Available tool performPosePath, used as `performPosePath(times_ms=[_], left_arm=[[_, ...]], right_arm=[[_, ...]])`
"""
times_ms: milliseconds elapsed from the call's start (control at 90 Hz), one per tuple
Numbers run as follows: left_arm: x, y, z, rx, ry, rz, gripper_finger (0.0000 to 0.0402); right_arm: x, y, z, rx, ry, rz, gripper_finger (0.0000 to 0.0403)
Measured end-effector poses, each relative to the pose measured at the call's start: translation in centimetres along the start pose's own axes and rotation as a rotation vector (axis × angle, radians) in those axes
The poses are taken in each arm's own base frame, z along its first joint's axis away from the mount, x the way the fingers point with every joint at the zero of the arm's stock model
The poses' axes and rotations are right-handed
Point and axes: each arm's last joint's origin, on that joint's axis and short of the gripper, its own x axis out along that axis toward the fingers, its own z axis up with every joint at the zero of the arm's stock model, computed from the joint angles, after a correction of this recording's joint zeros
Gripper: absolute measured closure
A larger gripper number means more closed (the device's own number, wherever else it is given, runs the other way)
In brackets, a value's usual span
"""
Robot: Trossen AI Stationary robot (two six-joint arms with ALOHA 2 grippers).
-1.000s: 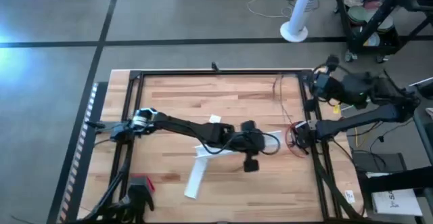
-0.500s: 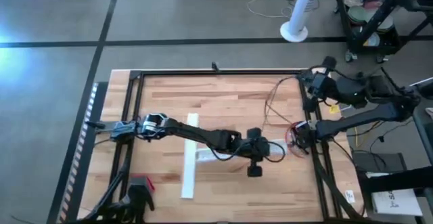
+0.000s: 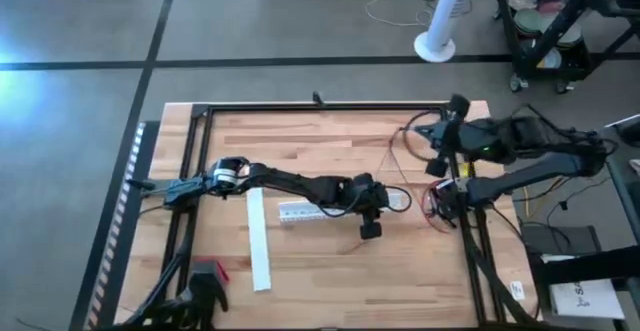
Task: Ziptie cables
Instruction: Put the ziptied cable wires into the white cable duct
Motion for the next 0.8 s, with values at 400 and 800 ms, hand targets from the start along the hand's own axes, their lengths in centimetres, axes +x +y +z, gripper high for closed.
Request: performPosePath(times_ms=[400, 800], left_arm=[[-15.8, 0.2, -3.5, 0.043, -0.021, 0.323, 0.0180], [-22.6, 4.1, -15.7, -0.217, -0.328, 0.493, 0.0166]], right_arm=[[5.0, 3.3, 5.2, 0.047, -0.198, 0.148, 0.0403], [7.6, 5.1, 11.1, 0.035, -0.408, 0.290, 0.0403]])
